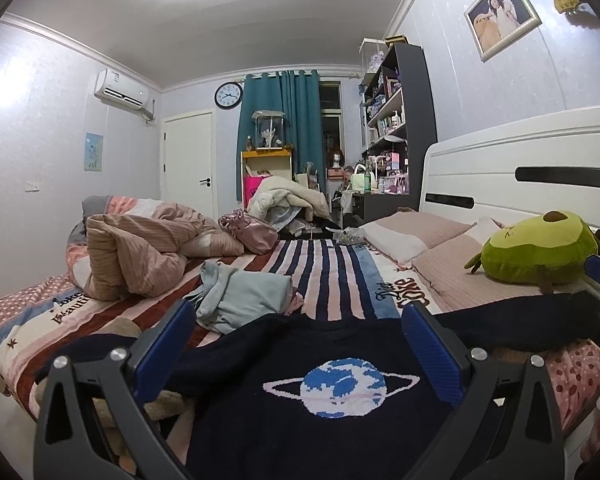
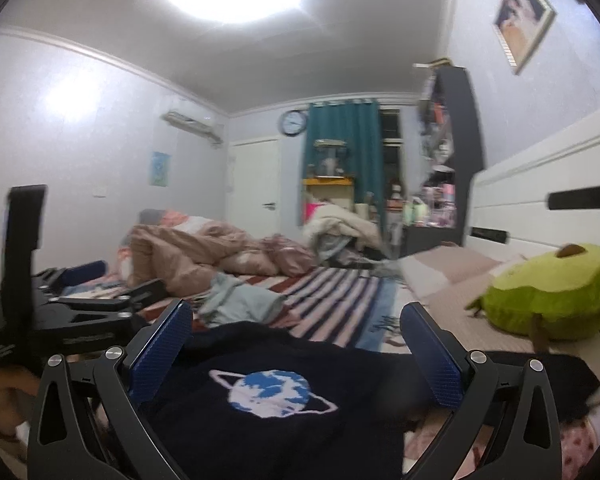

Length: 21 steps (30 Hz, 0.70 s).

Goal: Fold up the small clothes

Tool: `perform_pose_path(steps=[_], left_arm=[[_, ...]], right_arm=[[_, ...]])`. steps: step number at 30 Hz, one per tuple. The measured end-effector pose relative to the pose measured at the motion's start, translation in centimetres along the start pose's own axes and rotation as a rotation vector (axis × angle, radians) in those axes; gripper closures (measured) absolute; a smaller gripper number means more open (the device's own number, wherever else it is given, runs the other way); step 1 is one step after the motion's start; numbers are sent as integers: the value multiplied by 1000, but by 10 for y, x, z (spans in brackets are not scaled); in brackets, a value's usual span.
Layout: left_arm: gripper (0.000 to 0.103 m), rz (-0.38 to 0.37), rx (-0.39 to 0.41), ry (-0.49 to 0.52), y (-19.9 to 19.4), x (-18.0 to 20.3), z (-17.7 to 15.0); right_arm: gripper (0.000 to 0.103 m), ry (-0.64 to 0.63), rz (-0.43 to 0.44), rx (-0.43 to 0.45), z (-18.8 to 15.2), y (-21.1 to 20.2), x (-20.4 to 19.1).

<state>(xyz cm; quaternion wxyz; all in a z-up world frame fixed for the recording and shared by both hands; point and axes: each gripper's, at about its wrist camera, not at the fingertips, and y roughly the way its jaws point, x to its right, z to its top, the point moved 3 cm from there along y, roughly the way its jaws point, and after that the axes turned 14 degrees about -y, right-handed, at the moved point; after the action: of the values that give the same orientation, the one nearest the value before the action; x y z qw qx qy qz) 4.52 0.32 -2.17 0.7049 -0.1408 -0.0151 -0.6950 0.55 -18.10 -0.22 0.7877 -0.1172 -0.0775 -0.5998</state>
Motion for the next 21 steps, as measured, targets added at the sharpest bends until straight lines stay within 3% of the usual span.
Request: perform_pose_path(steps=[2, 9, 14, 17, 21], left_arm=[[1, 7, -5, 3, 2, -6, 0], [1, 24, -77, -26, 24, -55, -2], [1, 143, -120, -46, 41, -125, -6], [1, 177, -149, -153, 46, -179, -10], [4, 73, -208, -367, 57, -242, -18]], right_arm=[[0, 7, -23, -16, -3, 4, 1], [0, 17, 33, -87, -16, 44, -13], [0, 45, 117, -166, -31, 87, -39], [0, 33, 146, -207, -37, 108, -57], [0, 21, 188, -242, -44, 132, -79]])
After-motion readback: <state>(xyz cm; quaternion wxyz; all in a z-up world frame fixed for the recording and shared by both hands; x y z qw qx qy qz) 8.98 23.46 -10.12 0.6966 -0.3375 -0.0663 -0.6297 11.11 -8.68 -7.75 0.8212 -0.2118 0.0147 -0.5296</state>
